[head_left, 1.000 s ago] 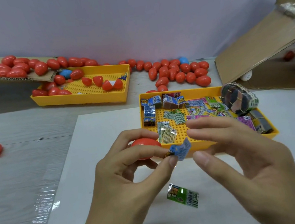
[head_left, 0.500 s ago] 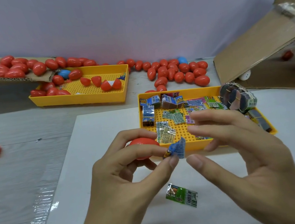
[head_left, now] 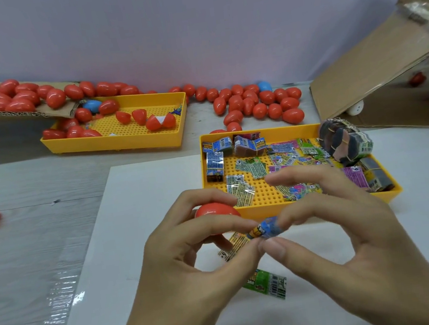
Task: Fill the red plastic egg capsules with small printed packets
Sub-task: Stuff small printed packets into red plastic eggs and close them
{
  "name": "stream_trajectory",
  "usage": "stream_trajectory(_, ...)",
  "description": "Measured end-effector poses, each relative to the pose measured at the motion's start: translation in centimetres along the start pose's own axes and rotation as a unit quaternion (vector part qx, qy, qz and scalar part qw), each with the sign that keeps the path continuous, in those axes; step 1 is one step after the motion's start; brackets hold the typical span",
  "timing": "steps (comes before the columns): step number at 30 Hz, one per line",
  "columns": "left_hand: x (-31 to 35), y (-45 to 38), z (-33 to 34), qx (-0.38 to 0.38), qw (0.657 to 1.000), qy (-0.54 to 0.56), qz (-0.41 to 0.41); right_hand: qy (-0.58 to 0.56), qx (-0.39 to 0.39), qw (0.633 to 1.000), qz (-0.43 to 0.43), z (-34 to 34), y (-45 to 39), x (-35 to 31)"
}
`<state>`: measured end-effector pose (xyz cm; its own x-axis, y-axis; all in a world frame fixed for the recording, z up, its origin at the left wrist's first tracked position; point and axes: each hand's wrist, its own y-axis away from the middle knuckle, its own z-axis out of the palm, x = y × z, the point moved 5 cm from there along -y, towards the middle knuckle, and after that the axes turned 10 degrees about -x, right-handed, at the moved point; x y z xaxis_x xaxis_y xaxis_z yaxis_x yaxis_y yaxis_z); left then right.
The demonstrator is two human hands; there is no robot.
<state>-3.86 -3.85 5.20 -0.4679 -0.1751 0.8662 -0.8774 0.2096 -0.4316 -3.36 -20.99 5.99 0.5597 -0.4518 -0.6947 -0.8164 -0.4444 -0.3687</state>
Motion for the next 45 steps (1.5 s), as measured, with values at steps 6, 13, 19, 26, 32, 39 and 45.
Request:
stream_trajectory(6,-0.2,0.1,0.3,-0.032,0.997,-0.063,-0.006,-0.068,-0.035,0.997,0.025,-0.2,-0.8,-0.2)
stream_trajectory(13,-0.8,-0.1,0.2,-0.037,0.989,0.122,-0.079,-0.248,0.018,0.963,0.099,-0.8,-1.4,1.2)
stream_trajectory(19,-0.7,0.2,0.4,-0.015,0.985,0.150,-0.088,-0.330,0.003,0.932,0.148,0.2,-1.2,1.4)
stream_trajectory(26,-1.1,0.5,0.4,-0.004,0.983,0.146,-0.115,-0.417,-0.050,0.881,0.218,1.6,-0.9,1.9)
stream_trajectory(32,-1.2,0.6,0.5,0.006,0.978,0.167,-0.122,-0.514,-0.081,0.813,0.262,2.5,-0.6,2.2)
stream_trajectory(39,-1.2,0.7,0.6,0.036,0.992,0.092,-0.084,-0.443,-0.102,0.857,0.244,3.0,-0.6,1.8)
stream_trajectory(45,-0.7,0.6,0.6,0.035,0.997,0.051,-0.051,-0.445,-0.065,0.859,0.246,2.6,-0.7,1.9)
